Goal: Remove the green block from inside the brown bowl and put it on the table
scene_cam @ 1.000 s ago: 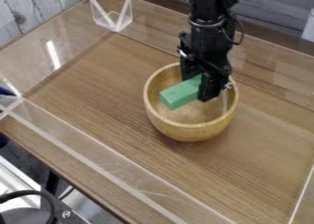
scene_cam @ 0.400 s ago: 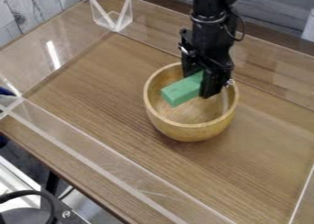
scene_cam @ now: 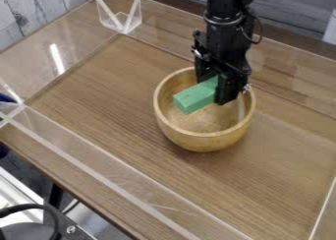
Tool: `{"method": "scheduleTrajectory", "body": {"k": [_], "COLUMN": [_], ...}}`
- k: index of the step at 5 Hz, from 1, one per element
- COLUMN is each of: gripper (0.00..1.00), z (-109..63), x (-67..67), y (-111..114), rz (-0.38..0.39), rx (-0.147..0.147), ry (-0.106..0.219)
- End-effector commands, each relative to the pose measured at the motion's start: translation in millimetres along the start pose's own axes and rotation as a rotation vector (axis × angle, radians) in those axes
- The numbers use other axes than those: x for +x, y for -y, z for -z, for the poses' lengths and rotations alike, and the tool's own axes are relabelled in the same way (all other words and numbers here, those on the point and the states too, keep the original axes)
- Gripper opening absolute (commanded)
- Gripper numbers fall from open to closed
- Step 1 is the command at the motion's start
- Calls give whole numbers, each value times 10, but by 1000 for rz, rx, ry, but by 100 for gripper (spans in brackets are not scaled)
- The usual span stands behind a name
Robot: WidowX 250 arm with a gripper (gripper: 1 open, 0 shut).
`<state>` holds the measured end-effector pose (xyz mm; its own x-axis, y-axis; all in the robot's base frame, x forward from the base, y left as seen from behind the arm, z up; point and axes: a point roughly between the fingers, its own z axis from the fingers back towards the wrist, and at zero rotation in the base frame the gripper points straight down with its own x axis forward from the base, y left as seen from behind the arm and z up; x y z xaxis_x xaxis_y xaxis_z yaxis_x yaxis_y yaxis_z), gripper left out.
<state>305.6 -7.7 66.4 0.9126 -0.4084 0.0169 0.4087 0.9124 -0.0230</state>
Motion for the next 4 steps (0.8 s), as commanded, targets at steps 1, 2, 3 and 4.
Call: {"method": "scheduleTrajectory", "body": {"k": [1,2,3,4], "gripper": [0,0,0,0], "z": [-209,-191,-177,-163], "x": [119,123,128,132], "y": [-30,-30,-29,-30], "rz": [7,8,8,8], "rx": [36,35,35,35], "ry": [71,70,70,70]}}
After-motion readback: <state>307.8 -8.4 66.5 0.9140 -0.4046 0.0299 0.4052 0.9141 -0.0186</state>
